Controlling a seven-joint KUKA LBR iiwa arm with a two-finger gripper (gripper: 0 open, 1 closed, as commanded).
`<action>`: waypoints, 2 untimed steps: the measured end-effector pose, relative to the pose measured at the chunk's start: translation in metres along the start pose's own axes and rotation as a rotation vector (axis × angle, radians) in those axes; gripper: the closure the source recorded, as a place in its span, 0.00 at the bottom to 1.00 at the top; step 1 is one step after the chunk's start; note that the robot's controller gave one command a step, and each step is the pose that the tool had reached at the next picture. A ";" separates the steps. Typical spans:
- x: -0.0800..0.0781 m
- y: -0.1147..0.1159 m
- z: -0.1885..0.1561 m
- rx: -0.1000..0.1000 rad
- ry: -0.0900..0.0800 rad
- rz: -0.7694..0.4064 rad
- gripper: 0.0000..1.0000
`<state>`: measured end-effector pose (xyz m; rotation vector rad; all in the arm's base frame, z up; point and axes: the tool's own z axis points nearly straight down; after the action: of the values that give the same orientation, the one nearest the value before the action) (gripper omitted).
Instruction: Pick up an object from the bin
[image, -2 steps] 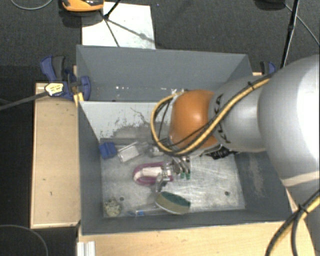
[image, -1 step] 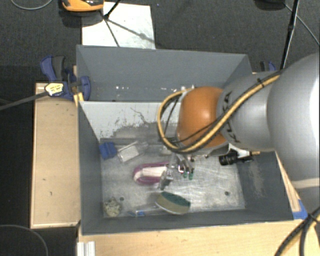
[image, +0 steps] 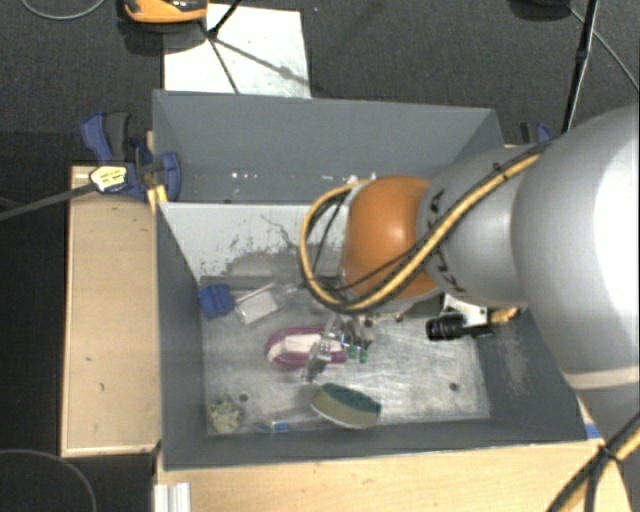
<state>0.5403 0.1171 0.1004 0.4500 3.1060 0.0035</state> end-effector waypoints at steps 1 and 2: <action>-0.010 -0.015 0.028 -0.002 -0.003 0.012 0.00; 0.004 -0.003 0.027 -0.001 -0.005 0.111 0.00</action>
Offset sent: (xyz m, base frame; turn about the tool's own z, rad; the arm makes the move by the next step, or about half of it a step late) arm 0.0029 -0.0170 -0.0304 0.0110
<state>0.5359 0.1150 0.0733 0.6211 3.0707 0.0044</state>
